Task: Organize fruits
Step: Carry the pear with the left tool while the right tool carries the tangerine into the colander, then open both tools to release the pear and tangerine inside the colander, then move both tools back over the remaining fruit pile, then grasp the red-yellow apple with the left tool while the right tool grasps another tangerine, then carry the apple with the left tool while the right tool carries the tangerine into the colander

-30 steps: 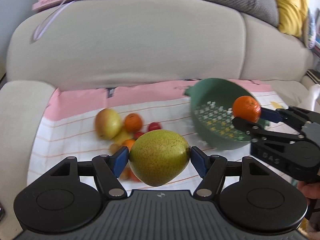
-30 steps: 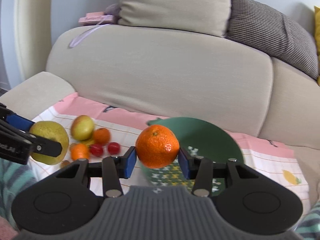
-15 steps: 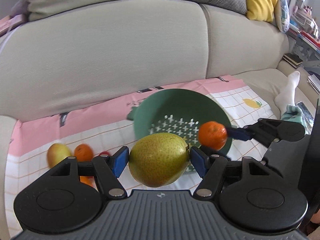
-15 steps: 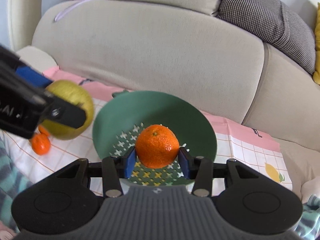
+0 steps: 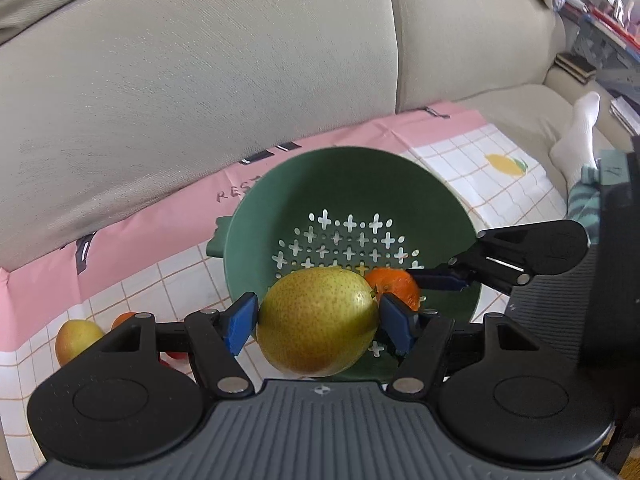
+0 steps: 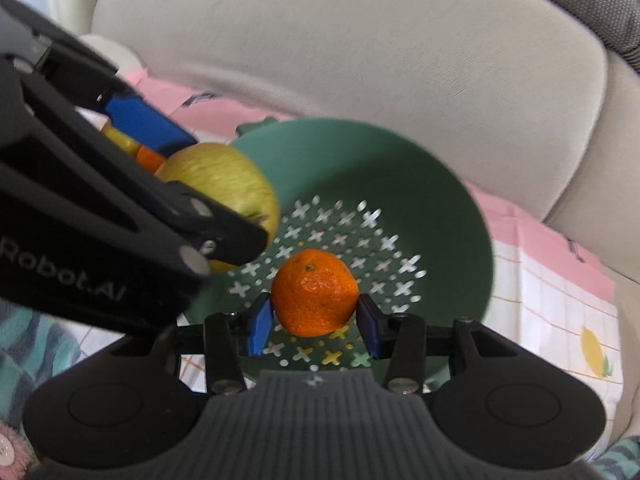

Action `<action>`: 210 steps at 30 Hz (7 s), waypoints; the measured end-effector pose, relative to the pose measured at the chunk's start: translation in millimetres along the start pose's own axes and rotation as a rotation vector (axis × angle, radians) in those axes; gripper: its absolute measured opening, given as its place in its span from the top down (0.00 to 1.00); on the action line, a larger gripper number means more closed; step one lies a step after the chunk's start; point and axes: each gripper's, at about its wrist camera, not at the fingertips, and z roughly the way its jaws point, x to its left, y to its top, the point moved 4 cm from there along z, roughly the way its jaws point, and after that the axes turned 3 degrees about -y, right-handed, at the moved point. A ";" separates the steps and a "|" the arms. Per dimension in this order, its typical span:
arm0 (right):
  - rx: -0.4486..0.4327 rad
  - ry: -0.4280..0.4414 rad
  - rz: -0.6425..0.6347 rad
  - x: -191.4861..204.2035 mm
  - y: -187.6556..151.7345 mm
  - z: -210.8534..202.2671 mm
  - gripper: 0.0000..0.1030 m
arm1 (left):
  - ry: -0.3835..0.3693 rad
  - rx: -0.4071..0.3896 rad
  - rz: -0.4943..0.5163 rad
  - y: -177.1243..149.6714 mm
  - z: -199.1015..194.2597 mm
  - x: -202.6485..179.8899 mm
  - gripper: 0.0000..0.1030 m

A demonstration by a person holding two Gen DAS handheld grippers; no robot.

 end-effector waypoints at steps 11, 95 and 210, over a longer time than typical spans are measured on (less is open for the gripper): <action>0.131 0.137 0.054 14.8 -21.6 4.7 0.59 | -0.027 0.088 0.083 -17.8 15.6 -8.8 0.26; -0.196 0.111 0.061 133.2 34.7 -93.3 0.14 | 0.168 -0.046 -0.131 -68.9 -120.8 116.0 0.49; -0.172 0.128 0.087 109.5 58.3 -77.1 0.59 | 0.005 -0.165 -0.389 -51.6 -100.6 109.3 0.30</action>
